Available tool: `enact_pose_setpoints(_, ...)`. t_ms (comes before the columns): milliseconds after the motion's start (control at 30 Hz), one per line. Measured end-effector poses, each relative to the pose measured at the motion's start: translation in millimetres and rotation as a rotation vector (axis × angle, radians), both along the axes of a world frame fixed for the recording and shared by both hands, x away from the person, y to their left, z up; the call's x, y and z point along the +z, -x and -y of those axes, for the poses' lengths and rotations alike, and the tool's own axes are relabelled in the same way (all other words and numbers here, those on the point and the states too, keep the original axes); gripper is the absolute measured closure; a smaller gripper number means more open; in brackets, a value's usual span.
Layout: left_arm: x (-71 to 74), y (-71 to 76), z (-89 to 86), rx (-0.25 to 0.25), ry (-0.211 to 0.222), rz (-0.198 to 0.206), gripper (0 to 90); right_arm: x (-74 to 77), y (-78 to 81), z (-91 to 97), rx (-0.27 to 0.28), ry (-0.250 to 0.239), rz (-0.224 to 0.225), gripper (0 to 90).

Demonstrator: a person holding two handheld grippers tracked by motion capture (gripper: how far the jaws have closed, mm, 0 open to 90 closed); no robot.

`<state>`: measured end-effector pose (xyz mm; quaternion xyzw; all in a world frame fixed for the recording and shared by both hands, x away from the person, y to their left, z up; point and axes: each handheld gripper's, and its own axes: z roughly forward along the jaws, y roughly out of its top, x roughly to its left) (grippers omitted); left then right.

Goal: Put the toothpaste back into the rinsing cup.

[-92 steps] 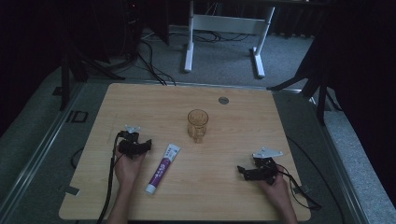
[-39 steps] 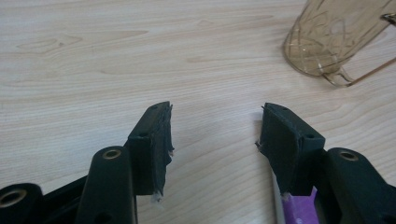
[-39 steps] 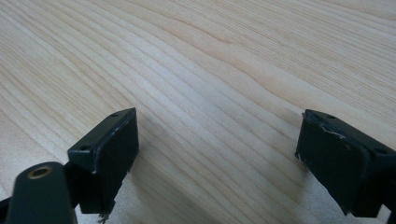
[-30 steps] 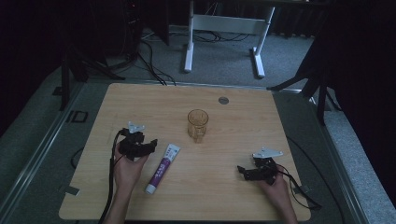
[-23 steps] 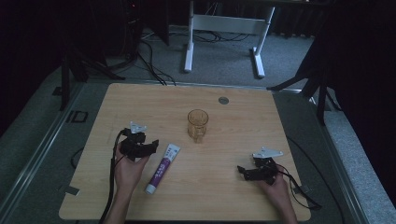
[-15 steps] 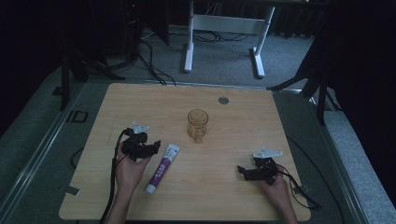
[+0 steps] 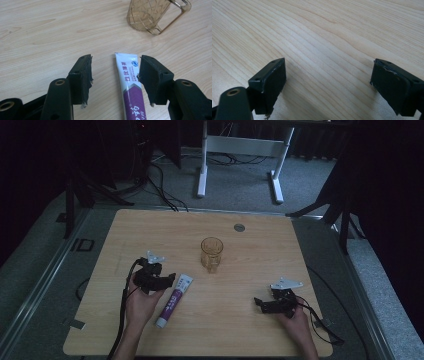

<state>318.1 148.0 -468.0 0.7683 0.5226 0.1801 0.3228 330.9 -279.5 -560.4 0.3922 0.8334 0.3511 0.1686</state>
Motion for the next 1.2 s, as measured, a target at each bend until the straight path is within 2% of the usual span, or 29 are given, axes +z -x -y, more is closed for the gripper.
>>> enact_pose_setpoints(133,1.4,0.5,1.1,-0.010,0.006,-0.012,43.9,0.0,0.0,0.0,0.000,0.000,0.000,12.6)
enact_pose_setpoints(400,5.1,1.0,2.0,-0.016,-0.014,-0.031,44.0,0.0,0.0,0.0,0.000,0.000,0.000,12.6)
enact_pose_setpoints(800,6.1,1.3,7.8,-0.045,-0.017,-0.073,44.2,0.0,0.0,0.0,0.000,0.000,0.000,12.6)
enact_pose_setpoints(1200,6.4,3.2,12.2,-0.051,-0.044,-0.099,42.3,0.0,0.0,0.0,0.000,0.000,0.000,12.6)
